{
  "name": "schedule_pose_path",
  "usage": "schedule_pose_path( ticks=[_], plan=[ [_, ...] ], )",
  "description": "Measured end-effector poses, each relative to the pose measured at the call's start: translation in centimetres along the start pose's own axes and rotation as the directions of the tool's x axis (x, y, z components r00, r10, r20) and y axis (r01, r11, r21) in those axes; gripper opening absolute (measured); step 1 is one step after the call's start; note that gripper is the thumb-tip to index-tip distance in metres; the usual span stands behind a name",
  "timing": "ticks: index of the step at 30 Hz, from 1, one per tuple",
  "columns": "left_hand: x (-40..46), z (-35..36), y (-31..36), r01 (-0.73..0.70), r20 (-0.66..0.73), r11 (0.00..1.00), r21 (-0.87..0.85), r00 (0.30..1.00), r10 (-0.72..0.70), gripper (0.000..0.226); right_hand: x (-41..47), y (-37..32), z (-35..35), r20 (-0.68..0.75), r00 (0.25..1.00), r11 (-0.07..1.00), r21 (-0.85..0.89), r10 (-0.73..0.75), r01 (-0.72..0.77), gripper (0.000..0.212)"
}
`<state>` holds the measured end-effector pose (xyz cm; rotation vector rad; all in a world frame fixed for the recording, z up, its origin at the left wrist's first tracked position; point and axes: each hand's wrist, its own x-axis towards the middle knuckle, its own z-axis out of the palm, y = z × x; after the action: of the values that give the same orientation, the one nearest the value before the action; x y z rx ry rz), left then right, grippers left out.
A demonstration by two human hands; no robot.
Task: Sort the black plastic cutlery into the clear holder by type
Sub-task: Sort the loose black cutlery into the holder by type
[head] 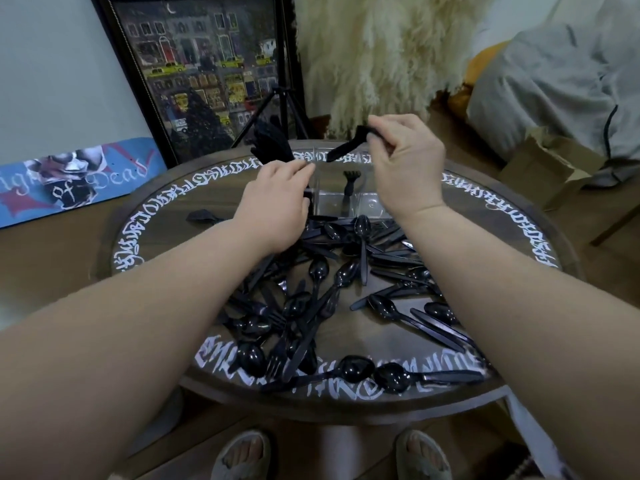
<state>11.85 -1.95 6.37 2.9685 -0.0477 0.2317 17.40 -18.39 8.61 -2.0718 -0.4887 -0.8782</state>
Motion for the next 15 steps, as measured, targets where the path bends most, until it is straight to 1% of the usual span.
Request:
schedule_pose_path(
  ticks=[3, 7, 10, 12, 15],
  plan=[
    [1.0, 0.8, -0.5, 0.008, 0.047, 0.999, 0.036, 0.999, -0.010, 0.057, -0.3, 1.1, 2.6, 0.155, 0.986, 0.993, -0.089, -0.063, 0.077, 0.022],
    [1.7, 1.7, -1.0, 0.007, 0.050, 1.000, 0.025, 0.999, -0.008, 0.056, -0.4, 2.1, 4.2, 0.366, 0.925, 0.951, -0.234, -0.104, 0.200, 0.022],
    [1.8, 2.0, -1.3, -0.004, 0.014, 0.999, -0.045, 1.000, 0.005, 0.054, -0.5, 2.3, 4.2, 0.539, 0.842, 0.901, -0.359, -0.014, 0.245, 0.031],
    [1.8, 2.0, -1.3, -0.012, 0.002, 0.996, -0.087, 1.000, 0.012, 0.053, -0.5, 2.4, 4.0, 0.585, 0.810, 0.882, -0.395, 0.028, 0.255, 0.038],
    [1.2, 2.0, -1.4, -0.034, -0.009, 0.992, -0.125, 0.999, 0.033, 0.054, -0.7, 2.4, 3.5, 0.608, 0.793, 0.897, -0.365, 0.025, 0.251, 0.046]
  ],
)
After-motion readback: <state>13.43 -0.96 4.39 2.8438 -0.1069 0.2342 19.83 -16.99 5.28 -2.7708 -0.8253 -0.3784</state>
